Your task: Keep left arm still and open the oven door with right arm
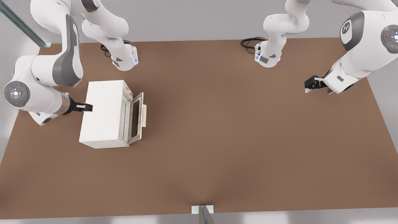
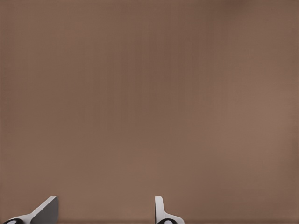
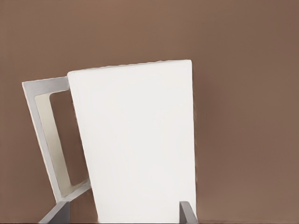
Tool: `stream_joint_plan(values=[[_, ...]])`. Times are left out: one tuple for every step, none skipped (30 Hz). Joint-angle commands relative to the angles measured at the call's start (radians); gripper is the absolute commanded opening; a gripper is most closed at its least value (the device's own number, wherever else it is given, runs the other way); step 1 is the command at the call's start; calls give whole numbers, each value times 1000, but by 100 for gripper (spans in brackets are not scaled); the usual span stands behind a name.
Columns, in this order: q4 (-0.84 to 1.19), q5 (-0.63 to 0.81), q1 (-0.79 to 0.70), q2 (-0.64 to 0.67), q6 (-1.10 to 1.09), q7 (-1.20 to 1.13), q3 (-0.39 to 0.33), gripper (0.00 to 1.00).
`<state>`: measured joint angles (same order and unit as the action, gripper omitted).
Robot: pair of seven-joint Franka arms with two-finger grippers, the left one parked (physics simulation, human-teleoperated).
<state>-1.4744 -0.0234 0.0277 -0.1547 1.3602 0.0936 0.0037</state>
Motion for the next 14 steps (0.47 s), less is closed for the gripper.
stream_joint_plan(values=[[-24,60,3,43,-36,-141,-1,100],[-44,60,1,61,-21,-152,-2,100],[-55,60,-2,70,-13,-155,-2,100],[-60,60,-2,70,-10,-155,-2,100],[-61,60,-2,70,-10,-155,-5,100],[-61,60,-2,70,-10,-155,-5,100],[-61,60,-2,70,-10,-155,-5,100],[-61,60,-2,69,-10,-155,-5,100],[-61,60,-2,69,-9,-155,-5,100],[-61,60,-3,70,-10,-155,-5,100],[-61,60,-3,70,-10,-155,-5,100],[-61,60,-2,69,-9,-155,-5,100],[-63,60,-3,69,-9,-155,-5,100],[-63,60,-2,69,-9,-155,-5,100]])
